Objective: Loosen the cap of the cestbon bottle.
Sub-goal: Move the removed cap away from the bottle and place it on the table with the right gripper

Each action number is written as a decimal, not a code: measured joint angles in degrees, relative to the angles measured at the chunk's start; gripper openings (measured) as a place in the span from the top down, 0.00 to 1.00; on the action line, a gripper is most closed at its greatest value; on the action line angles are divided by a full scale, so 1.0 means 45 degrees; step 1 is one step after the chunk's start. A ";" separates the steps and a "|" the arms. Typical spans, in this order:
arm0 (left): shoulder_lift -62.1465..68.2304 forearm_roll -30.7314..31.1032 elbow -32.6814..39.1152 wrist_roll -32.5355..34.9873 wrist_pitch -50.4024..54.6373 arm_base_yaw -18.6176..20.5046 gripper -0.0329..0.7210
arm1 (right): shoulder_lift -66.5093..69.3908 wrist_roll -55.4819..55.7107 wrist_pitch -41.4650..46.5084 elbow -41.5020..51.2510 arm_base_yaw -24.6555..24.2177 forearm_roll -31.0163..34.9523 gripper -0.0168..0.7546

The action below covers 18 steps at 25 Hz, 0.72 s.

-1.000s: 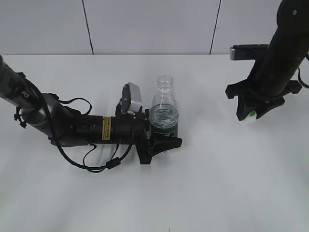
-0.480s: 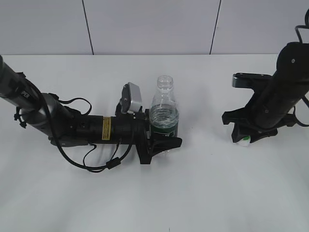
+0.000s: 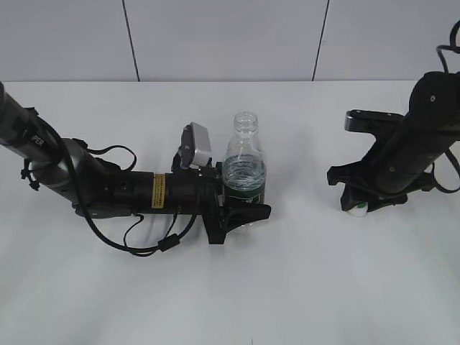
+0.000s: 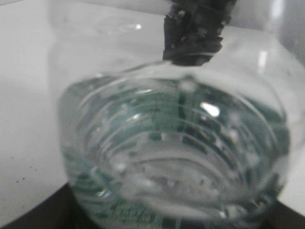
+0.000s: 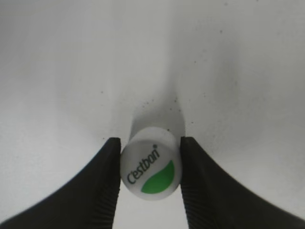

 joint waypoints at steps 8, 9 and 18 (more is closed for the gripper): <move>0.0000 0.0000 0.0000 0.0000 0.0000 0.0000 0.39 | 0.0052 0.0000 -0.0037 0.0000 0.0000 0.0088 0.60; 0.0000 -0.0011 0.0000 0.0000 0.0000 0.0000 0.39 | 0.0052 0.0000 -0.0037 0.0000 0.0000 0.0088 0.60; 0.0000 -0.0011 0.0000 0.0000 0.0000 0.0000 0.39 | 0.0062 0.0000 -0.0037 0.0000 0.0000 0.0184 0.44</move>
